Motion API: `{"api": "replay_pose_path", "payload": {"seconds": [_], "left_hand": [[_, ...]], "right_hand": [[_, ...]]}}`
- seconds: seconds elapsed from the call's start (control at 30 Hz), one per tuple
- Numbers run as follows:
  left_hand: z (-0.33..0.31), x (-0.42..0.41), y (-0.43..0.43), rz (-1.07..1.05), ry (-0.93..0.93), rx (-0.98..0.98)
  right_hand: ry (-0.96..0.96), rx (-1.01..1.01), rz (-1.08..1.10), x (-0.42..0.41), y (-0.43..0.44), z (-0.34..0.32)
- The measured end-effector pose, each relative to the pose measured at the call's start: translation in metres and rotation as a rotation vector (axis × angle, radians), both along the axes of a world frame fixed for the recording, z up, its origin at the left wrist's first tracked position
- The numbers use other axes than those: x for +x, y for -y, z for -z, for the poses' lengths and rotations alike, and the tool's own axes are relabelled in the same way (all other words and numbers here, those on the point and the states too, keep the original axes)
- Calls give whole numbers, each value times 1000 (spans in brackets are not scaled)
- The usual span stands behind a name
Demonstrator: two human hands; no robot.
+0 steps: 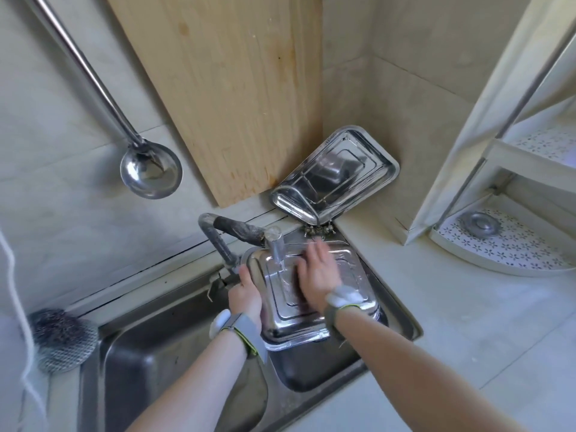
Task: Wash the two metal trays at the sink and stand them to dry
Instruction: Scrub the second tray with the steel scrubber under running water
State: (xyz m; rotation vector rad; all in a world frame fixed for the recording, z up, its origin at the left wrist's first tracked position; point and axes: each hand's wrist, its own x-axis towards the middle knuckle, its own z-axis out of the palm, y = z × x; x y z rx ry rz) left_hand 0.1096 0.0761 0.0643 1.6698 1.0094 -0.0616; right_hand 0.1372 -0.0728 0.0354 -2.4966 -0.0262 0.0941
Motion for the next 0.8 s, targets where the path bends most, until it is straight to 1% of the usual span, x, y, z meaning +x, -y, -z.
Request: {"api": "replay_pose_path", "payload": {"seconds": [0.07, 0.1, 0.13, 0.17, 0.2, 0.23, 0.27, 0.3, 0.33, 0.37, 0.4, 0.43, 0.47, 0.5, 0.53, 0.57, 0.6, 0.67, 0.7, 0.73, 0.77, 0.8], "left_hand": [[1, 6, -2, -35, 21, -19], [2, 8, -6, -52, 28, -20], [2, 8, -11, -57, 24, -22], [-1, 6, -15, -63, 21, -17], [0, 4, -17, -53, 20, 1], [-1, 1, -17, -47, 16, 23], [0, -2, -15, -33, -3, 34], [0, -5, -11, -19, -16, 42], [3, -4, -9, 3, -22, 39], [2, -4, -5, 16, -34, 23], [1, -3, -3, 16, -33, -1], [1, -1, -3, -4, -19, -15], [1, 1, -5, -21, -15, -44], [2, 4, -8, -41, -8, -57], [1, 5, -14, -54, -10, -60], [-2, 5, -19, -62, -4, -42], [-4, 2, -23, -62, 4, -20], [-3, -2, -25, -40, 11, 26], [-6, -5, -21, -25, 6, 33], [-8, -8, -16, 4, -9, 29], [-5, -9, -11, 26, -11, 27], [-3, -10, -7, 40, -23, 9]], "right_hand": [[169, 24, -397, -25, -27, -15], [206, -4, -526, -38, -24, -12], [224, -32, -552, -43, -10, -1], [188, -31, -457, -42, 9, 13], [113, -19, -260, -37, 28, 28], [3, -15, -32, -29, 45, 35], [-114, -43, 146, -17, 53, 35], [-181, -64, 234, -6, 48, 29], [-148, -57, 223, 2, 31, 20], [-60, -20, 136, 6, 8, 8], [44, 22, -8, 4, -16, -5], [125, 35, -200, -5, -35, -15], [201, 6, -404, -20, -44, -19], [230, -27, -542, -36, -40, -17], [242, -43, -596, -46, -25, -7], [223, -47, -560, -49, -4, 6], [157, -51, -425, -49, 20, 23], [-60, -42, 27, -34, 57, 38], [-157, -53, 206, -20, 62, 34], [-193, -66, 286, -6, 56, 26], [-165, -60, 260, 4, 38, 16], [-102, -34, 160, 9, 16, 3]]}}
